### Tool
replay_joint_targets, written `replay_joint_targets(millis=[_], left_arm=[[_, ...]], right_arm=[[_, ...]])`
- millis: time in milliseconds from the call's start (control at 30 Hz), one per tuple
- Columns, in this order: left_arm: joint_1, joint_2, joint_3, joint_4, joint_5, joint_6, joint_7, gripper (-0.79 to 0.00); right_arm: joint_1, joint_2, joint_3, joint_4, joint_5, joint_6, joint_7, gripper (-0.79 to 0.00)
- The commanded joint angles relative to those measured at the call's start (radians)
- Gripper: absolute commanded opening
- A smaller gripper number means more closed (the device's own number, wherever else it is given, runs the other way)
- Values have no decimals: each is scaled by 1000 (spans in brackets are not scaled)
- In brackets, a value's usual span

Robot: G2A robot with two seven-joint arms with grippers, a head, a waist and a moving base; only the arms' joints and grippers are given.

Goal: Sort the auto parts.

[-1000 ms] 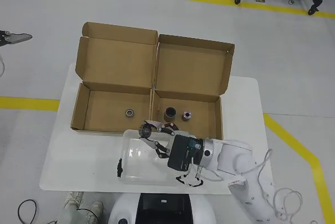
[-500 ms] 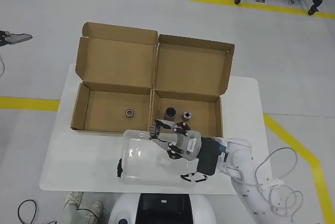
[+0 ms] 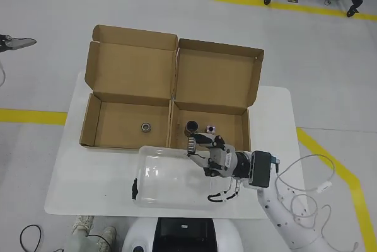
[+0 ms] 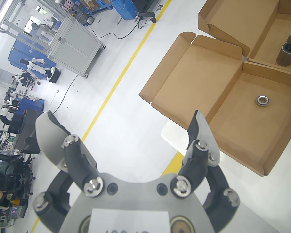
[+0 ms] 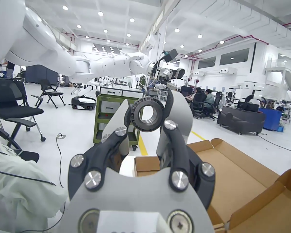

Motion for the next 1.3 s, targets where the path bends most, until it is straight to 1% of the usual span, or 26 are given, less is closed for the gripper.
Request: replay_joint_targets(millis=[0,200,500,733,833,967,1267], left_arm=[[0,0,0,0,0,0,0,0],[0,0,0,0,0,0,0,0],[0,0,0,0,0,0,0,0],[0,0,0,0,0,0,0,0],[0,0,0,0,0,0,0,0],[0,0,0,0,0,0,0,0],[0,0,0,0,0,0,0,0]], right_arm=[[15,-2,-13,25,2,1,-28,-785],[47,-8,-54,68,10,23,-84,-785],[72,-1,-89,100,31,55,-116,-785],[83,8,-96,124,16,69,-124,-785],[85,8,-95,127,13,93,-45,-785],[98,1,-109,125,59,115,79,-785],[145,-24,-157,109,151,212,421,-785]])
